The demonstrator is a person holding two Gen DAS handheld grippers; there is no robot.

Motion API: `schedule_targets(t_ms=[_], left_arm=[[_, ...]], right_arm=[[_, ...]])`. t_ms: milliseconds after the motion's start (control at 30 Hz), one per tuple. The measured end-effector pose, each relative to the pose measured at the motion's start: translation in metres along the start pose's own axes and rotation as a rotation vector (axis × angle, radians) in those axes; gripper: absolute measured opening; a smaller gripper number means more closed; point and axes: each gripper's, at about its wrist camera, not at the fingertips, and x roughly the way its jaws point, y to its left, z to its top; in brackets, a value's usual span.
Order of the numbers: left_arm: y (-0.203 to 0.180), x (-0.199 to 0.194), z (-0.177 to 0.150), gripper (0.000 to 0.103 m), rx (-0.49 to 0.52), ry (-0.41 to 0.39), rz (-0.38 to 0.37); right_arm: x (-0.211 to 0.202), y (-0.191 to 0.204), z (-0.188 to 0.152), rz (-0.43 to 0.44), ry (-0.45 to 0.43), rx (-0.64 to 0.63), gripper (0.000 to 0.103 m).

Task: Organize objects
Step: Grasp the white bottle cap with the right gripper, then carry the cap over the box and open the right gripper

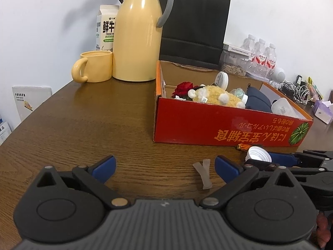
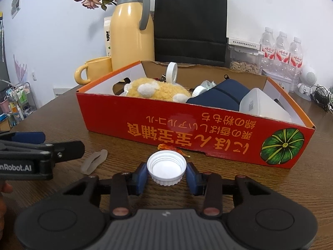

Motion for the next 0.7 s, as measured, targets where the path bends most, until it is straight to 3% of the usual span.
schedule_targets(t_ms=[300, 700], left_arm=[[0.001, 0.003, -0.001, 0.103, -0.004, 0.016, 0.001], [-0.008, 0.001, -0.004, 0.103, 0.021, -0.001, -0.023]], right_arm=[[-0.021, -0.007, -0.003, -0.047, -0.12, -0.005, 0.039], [-0.048, -0.029, -0.011, -0.08, -0.201, 0.006, 0.039]])
